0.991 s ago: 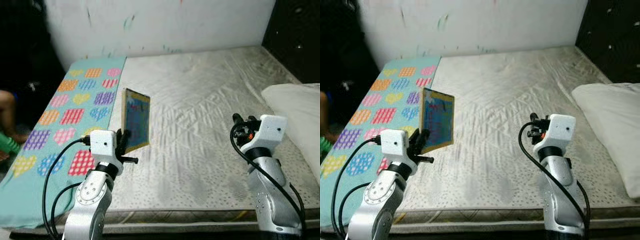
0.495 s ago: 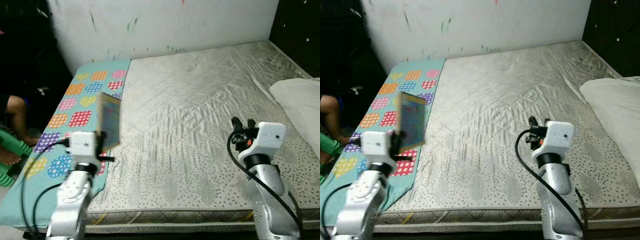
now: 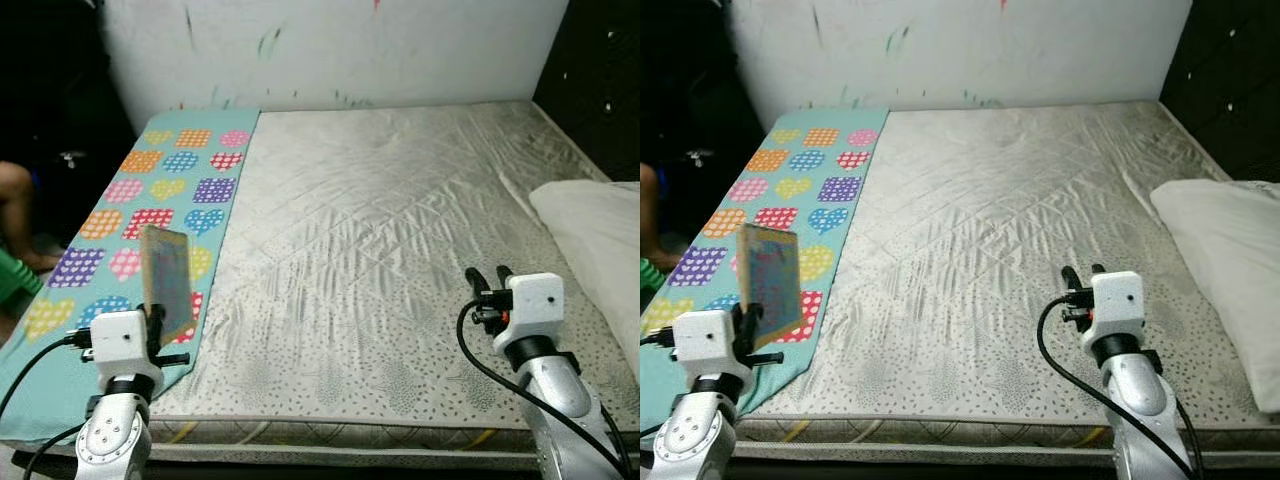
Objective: Clean up the room
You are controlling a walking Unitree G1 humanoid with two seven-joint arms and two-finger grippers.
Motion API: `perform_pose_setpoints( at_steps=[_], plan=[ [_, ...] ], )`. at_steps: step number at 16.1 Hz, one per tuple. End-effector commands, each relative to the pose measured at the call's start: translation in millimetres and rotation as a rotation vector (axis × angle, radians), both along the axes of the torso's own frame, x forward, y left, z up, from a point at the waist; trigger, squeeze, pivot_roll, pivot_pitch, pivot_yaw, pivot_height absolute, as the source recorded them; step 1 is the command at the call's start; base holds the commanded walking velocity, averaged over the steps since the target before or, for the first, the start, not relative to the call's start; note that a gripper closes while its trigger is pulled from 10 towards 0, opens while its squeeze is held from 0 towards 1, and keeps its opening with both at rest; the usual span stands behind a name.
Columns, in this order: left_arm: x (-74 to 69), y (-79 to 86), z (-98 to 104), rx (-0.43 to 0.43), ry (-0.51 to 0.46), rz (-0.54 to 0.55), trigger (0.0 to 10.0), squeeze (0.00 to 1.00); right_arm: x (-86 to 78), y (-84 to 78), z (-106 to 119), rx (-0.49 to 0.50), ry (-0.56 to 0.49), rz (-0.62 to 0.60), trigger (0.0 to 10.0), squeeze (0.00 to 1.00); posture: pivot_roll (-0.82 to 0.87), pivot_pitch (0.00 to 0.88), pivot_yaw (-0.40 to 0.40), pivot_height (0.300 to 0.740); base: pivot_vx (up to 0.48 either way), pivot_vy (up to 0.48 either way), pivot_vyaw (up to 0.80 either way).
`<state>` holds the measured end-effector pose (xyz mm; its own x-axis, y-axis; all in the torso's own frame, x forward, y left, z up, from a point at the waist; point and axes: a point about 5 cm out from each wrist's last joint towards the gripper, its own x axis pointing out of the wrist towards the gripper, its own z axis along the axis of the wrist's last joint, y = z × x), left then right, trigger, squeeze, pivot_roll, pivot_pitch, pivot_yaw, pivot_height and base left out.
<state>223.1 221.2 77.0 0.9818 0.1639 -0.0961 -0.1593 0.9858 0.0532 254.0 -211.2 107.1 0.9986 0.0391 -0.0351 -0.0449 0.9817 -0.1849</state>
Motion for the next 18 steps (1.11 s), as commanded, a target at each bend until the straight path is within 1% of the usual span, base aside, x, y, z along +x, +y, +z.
perform_pose_setpoints(
  at_steps=[1,4,5,6,7,9,11,13,15,17,18],
  plan=[
    [5.2,-1.5,16.7,0.020,-0.085,-0.013,10.0,0.00,-2.5,-0.4,-6.2,-0.021,0.033,0.011,10.0,0.00,-0.18,0.000,0.033,0.740,0.000,0.000,0.00],
    [8.7,-5.6,17.7,0.024,-0.094,-0.029,10.0,0.00,-5.8,-3.2,-10.4,-0.018,0.050,0.011,10.0,0.00,-0.19,0.000,0.021,0.740,0.000,0.000,0.00],
    [16.8,-15.3,30.0,0.024,-0.135,-0.066,10.0,0.00,-9.0,-5.5,-14.7,-0.002,0.084,0.006,10.0,0.00,-0.19,0.000,0.018,0.740,0.000,0.000,0.00],
    [18.6,-18.5,33.9,0.025,-0.147,-0.081,10.0,0.00,-9.6,-5.9,-15.8,0.003,0.093,0.004,10.0,0.00,-0.19,0.000,0.018,0.740,0.000,0.000,0.00],
    [19.8,-26.3,41.7,0.017,-0.167,-0.117,10.0,0.00,-11.6,-6.8,-17.7,0.026,0.099,-0.014,10.0,0.00,-0.19,0.000,0.032,0.740,0.000,0.000,0.00],
    [18.5,-31.3,46.2,0.007,-0.175,-0.144,10.0,0.00,-14.1,-6.5,-18.7,0.053,0.097,-0.039,10.0,0.00,-0.18,0.000,0.048,0.740,0.000,0.000,0.00],
    [18.7,-33.1,44.8,0.007,-0.166,-0.159,10.0,0.00,-13.2,-5.5,-19.8,0.075,0.097,-0.060,10.0,0.00,-0.18,0.000,0.052,0.740,0.000,0.000,0.00],
    [21.5,-28.7,43.8,0.007,-0.161,-0.151,10.0,0.00,-9.5,-2.1,-18.3,0.090,0.088,-0.066,10.0,0.00,-0.18,0.000,0.049,0.740,0.000,0.000,-0.80],
    [22.6,-28.2,44.5,-0.005,-0.161,-0.136,10.0,0.00,-6.6,-0.7,-15.8,0.091,0.081,-0.058,10.0,0.00,-0.17,0.000,0.043,0.740,0.000,0.000,-0.80],
    [22.2,-29.4,45.0,-0.011,-0.156,-0.131,10.0,0.00,-5.4,-0.3,-14.8,0.091,0.078,-0.055,10.0,0.00,-0.17,0.000,0.043,0.740,0.000,0.000,-0.80],
    [18.3,-37.0,40.7,-0.034,-0.122,-0.133,10.0,0.00,-2.9,-0.4,-12.9,0.095,0.073,-0.057,10.0,0.00,-0.17,0.000,0.041,0.740,0.000,0.000,-0.80]
  ],
)
